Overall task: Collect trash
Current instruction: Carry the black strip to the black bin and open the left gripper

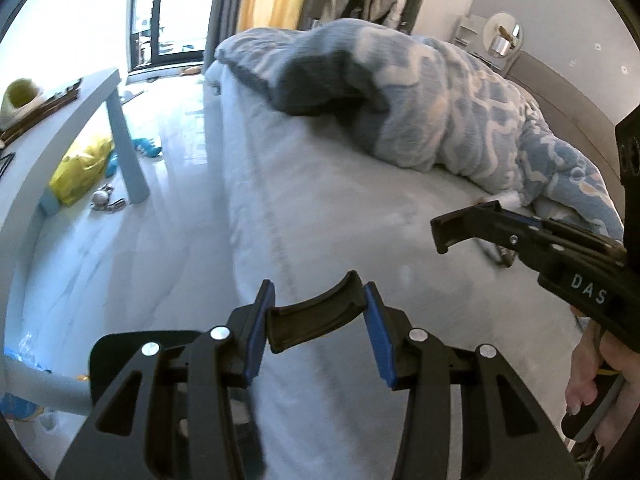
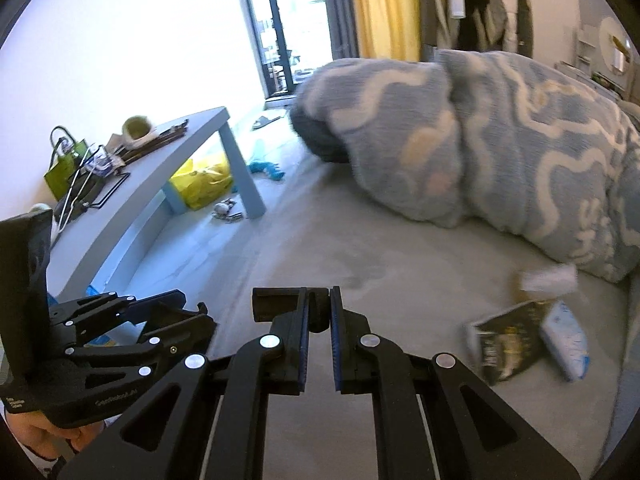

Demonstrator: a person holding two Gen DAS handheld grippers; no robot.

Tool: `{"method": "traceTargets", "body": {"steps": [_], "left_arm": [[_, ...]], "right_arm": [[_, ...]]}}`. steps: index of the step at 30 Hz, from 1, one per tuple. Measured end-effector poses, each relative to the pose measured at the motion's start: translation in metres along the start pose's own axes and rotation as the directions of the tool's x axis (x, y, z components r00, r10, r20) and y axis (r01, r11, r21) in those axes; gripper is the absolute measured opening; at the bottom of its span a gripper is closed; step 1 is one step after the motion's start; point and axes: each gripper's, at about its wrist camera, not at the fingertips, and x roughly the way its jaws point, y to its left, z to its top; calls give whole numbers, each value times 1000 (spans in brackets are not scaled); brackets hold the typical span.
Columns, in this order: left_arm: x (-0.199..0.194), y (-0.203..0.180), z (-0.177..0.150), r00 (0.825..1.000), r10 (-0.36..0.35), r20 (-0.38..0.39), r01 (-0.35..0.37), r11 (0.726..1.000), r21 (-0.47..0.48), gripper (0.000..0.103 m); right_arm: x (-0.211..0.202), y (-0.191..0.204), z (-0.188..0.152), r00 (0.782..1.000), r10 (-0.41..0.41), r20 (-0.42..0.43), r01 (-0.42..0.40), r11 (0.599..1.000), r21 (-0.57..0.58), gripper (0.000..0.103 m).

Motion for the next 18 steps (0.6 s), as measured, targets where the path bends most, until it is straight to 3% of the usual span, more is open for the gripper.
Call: {"method": "traceTargets", "body": {"steps": [11,18], "left_arm": [[-10,74,-33,996,65,-65,-68,997,-47,48],[0,115,-61,985,76,-157,-90,992,-83,47]], "right_arm": [[23,73,0,997,67,-28,-69,995,-73,9],[41,118,0,993,107,-56,-113,987,-118,9]]}}
